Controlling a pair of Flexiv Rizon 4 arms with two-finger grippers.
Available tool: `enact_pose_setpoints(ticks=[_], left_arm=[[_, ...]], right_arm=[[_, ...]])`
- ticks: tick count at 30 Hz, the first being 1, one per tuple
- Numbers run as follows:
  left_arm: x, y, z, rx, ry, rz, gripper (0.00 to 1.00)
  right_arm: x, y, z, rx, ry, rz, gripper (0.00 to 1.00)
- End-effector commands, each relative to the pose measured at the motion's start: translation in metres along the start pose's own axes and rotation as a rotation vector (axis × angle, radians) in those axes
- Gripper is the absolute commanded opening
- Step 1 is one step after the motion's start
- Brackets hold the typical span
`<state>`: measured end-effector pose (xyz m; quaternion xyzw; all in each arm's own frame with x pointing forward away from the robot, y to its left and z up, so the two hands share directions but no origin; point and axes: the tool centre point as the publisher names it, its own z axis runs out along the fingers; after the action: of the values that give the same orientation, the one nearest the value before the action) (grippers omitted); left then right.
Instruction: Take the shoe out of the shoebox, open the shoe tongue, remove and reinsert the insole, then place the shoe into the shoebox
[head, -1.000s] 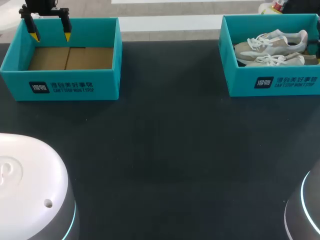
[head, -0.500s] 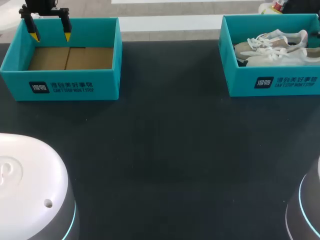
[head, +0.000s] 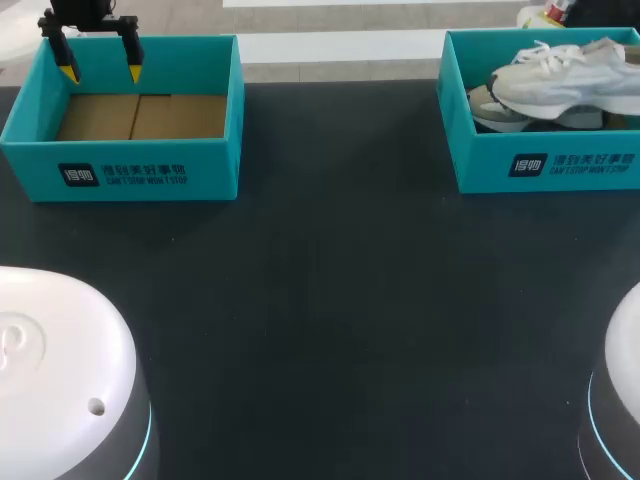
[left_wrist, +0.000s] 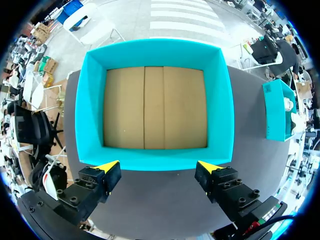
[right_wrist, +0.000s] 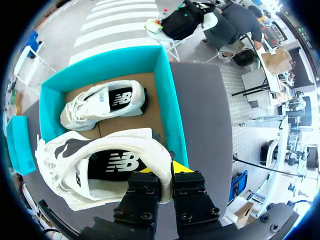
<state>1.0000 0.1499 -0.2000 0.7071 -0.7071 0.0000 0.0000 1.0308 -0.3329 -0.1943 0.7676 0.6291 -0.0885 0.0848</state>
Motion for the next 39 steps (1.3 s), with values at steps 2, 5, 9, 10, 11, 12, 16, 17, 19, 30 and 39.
enact_pose_setpoints(ticks=[2,5,9,10,11,12,16,17,19,30,39], left_arm=[[0.000,0.000,0.000,0.000,0.000,0.000,1.00],[0.000,0.000,0.000,0.000,0.000,0.000,1.00],[0.000,0.000,0.000,0.000,0.000,0.000,1.00],[0.000,0.000,0.000,0.000,0.000,0.000,1.00],[0.000,0.000,0.000,0.000,0.000,0.000,1.00],[0.000,0.000,0.000,0.000,0.000,0.000,1.00],[0.000,0.000,0.000,0.000,0.000,0.000,1.00],[0.000,0.000,0.000,0.000,0.000,0.000,1.00],[0.000,0.000,0.000,0.000,0.000,0.000,1.00],[0.000,0.000,0.000,0.000,0.000,0.000,1.00],[0.000,0.000,0.000,0.000,0.000,0.000,1.00]], right_arm=[[0.007,-0.013,-0.050,-0.004,0.005,0.023,0.00],[0.012,-0.015,-0.062,-0.014,-0.008,0.020,0.00],[0.013,-0.014,-0.066,-0.030,-0.001,0.031,0.00],[0.013,-0.014,-0.066,-0.030,-0.001,0.031,0.00],[0.013,-0.014,-0.066,-0.030,-0.001,0.031,0.00],[0.013,-0.014,-0.066,-0.030,-0.001,0.031,0.00],[0.013,-0.014,-0.066,-0.030,-0.001,0.031,0.00],[0.013,-0.014,-0.066,-0.030,-0.001,0.031,0.00],[0.013,-0.014,-0.066,-0.030,-0.001,0.031,0.00],[0.071,-0.078,-0.088,-0.099,0.013,0.064,0.00],[0.138,-0.155,-0.095,-0.089,0.007,0.012,0.00]])
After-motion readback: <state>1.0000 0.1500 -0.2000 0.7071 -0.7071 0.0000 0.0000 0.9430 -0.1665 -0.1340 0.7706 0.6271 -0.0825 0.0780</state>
